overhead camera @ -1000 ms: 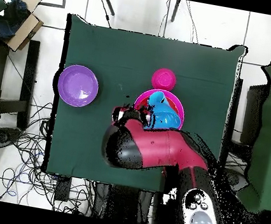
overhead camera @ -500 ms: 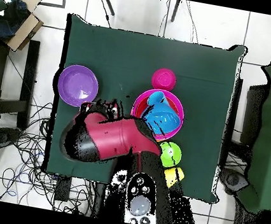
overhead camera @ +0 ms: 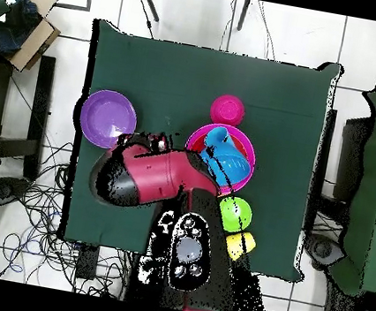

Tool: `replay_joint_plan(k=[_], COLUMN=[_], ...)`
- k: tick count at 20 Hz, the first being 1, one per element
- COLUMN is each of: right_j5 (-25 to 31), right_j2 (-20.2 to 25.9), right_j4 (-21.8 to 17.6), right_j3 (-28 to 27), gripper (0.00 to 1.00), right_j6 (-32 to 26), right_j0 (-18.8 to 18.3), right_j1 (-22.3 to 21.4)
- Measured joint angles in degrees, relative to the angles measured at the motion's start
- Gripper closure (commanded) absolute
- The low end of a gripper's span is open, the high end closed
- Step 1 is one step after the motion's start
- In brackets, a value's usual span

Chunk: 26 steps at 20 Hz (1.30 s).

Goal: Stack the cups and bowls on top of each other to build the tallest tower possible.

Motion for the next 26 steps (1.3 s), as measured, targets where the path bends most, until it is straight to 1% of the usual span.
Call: replay_joint_plan(k=[6, 11, 18, 26], right_j5=[-2.1, -4.4, -5.1, -5.1], right_j2=[-3.8, -6.3, -8.0, -8.4], right_j4=[0.0, 0.1, 0.3, 1.7], right_j3=[-3.0, -3.3, -3.4, -3.4], gripper=[0.0, 0.0, 0.0, 0.0], right_j6=[0.0, 0.2, 0.3, 0.3], right_j0=[1.3, 2.9, 3.6, 2.7], right_j1=[6.0, 8.6, 9.2, 8.8])
